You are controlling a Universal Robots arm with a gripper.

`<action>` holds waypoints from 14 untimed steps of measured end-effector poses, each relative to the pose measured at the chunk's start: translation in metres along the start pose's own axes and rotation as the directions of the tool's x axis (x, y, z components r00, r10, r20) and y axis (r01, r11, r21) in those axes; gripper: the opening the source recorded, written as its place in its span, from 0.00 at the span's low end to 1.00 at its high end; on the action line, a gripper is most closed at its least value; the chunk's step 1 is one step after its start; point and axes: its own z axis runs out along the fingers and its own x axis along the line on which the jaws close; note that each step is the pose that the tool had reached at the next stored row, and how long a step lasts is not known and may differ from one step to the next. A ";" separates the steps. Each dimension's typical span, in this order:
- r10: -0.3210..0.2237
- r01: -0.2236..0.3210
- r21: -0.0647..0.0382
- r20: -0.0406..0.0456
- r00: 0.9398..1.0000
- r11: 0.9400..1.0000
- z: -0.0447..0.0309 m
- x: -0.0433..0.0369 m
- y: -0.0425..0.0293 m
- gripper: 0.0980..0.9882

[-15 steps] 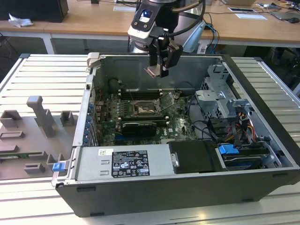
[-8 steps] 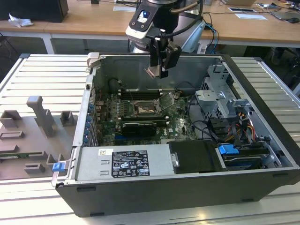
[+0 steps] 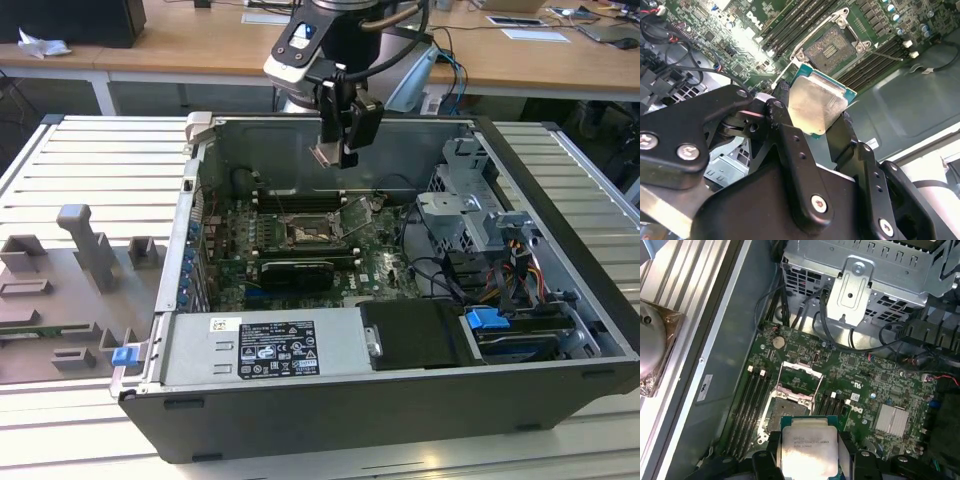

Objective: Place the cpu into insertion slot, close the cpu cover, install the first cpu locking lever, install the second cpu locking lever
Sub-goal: 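Place the cpu into insertion slot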

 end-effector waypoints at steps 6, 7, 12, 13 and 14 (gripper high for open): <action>0.053 -0.053 -0.001 0.005 0.999 0.999 0.0016 0.0000 -0.0001 0.49; 0.062 -0.062 -0.001 0.006 0.998 0.998 0.0019 0.0000 -0.0002 0.49; 0.118 -0.118 -0.002 0.012 0.993 0.993 0.0043 -0.0001 -0.0004 0.49; 0.132 -0.132 -0.002 0.015 0.991 0.991 0.0053 -0.0001 -0.0005 0.49; 0.145 -0.145 -0.002 0.017 0.989 0.989 0.0060 -0.0001 -0.0005 0.49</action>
